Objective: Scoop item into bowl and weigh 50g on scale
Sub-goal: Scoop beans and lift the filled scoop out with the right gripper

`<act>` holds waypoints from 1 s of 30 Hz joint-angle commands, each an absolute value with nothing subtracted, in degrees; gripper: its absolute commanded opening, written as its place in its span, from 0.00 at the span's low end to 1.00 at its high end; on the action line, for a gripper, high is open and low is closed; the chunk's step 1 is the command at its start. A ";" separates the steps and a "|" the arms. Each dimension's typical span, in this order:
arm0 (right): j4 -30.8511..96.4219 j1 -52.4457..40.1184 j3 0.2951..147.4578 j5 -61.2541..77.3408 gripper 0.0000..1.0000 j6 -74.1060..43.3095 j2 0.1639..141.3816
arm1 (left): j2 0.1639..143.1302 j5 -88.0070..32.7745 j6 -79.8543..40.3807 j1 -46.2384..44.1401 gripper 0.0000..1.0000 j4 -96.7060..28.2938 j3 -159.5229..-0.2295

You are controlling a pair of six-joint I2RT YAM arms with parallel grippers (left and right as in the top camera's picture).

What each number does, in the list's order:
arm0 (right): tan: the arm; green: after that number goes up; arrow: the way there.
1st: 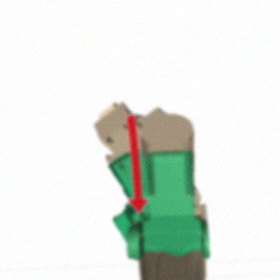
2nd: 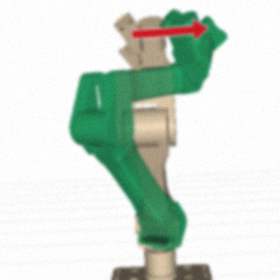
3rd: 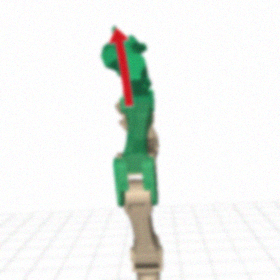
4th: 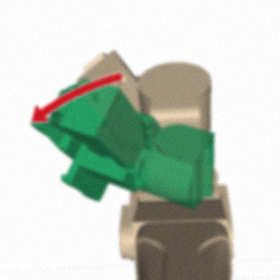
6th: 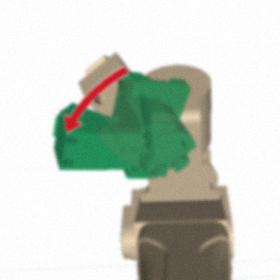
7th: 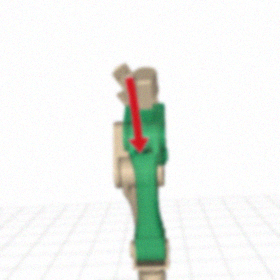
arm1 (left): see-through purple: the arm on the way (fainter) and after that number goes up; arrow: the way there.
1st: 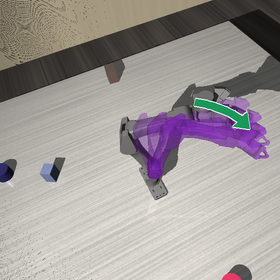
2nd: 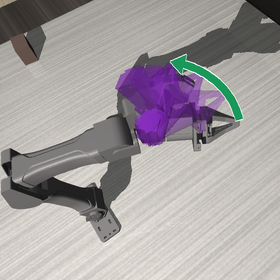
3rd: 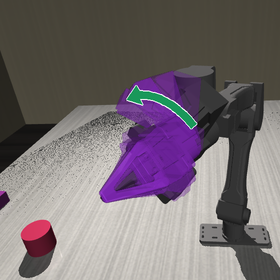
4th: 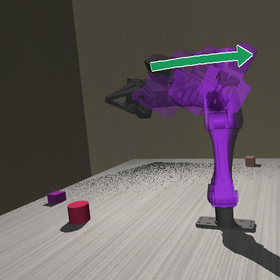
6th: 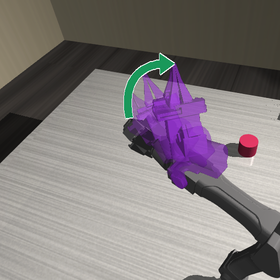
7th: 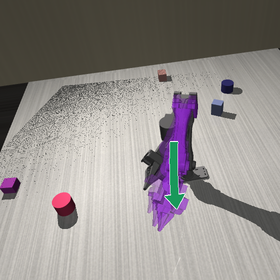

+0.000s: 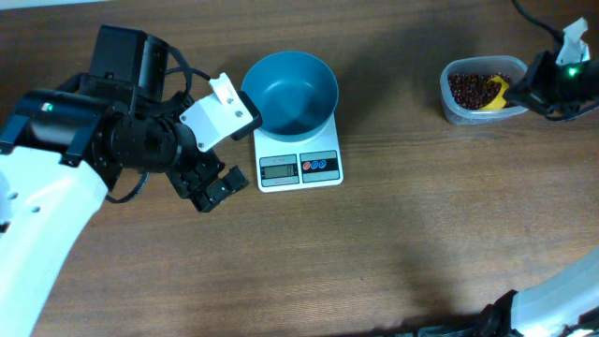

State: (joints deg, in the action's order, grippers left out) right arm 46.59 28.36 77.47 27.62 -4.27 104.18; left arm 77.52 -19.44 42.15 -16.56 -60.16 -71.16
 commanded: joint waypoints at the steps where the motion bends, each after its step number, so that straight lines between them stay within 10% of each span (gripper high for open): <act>1: 46.76 28.51 78.46 26.37 0.04 -3.44 100.79 | 77.78 -19.68 41.23 -16.73 0.99 -60.07 -72.16; 30: 47.42 38.76 75.09 48.29 0.04 1.52 103.39 | 77.78 -19.68 41.25 -16.73 0.99 -60.07 -72.16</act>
State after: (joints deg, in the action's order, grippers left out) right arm 47.40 38.48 75.79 43.81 -0.60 102.39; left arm 77.52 -19.44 42.15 -16.56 -60.16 -71.18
